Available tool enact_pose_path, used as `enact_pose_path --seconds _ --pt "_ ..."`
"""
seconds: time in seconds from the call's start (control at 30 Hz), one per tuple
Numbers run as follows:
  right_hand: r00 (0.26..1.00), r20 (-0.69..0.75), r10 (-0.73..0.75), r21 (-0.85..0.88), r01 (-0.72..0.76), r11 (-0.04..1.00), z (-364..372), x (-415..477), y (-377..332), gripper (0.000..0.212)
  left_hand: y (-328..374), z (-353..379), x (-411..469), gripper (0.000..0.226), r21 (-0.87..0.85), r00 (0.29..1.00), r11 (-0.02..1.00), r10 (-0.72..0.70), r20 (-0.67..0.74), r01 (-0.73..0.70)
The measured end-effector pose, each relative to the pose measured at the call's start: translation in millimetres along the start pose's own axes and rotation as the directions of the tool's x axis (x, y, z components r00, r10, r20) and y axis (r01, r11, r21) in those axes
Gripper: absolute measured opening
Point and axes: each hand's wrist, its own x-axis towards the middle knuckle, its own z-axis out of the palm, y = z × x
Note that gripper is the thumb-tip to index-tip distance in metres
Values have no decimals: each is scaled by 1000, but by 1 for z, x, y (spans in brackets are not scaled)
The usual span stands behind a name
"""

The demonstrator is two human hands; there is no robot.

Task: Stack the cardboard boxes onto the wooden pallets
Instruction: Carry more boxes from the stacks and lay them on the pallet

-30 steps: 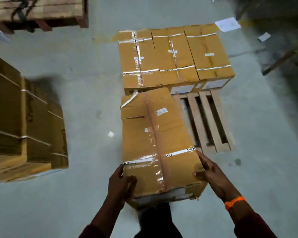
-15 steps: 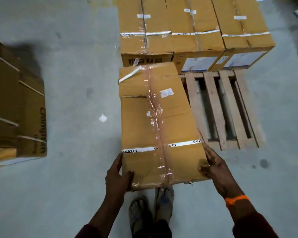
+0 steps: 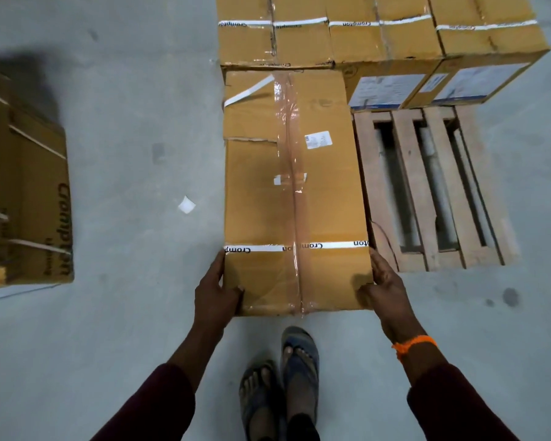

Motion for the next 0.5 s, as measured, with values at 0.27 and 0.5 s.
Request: enact_pose_path --seconds 0.27,0.5 --pt "998 -50 48 -33 -50 998 2 28 4 75 1 11 19 90 45 997 997 -60 39 58" --pt "997 -69 33 -62 -37 997 8 35 12 73 -2 14 23 88 103 997 993 -64 50 59"
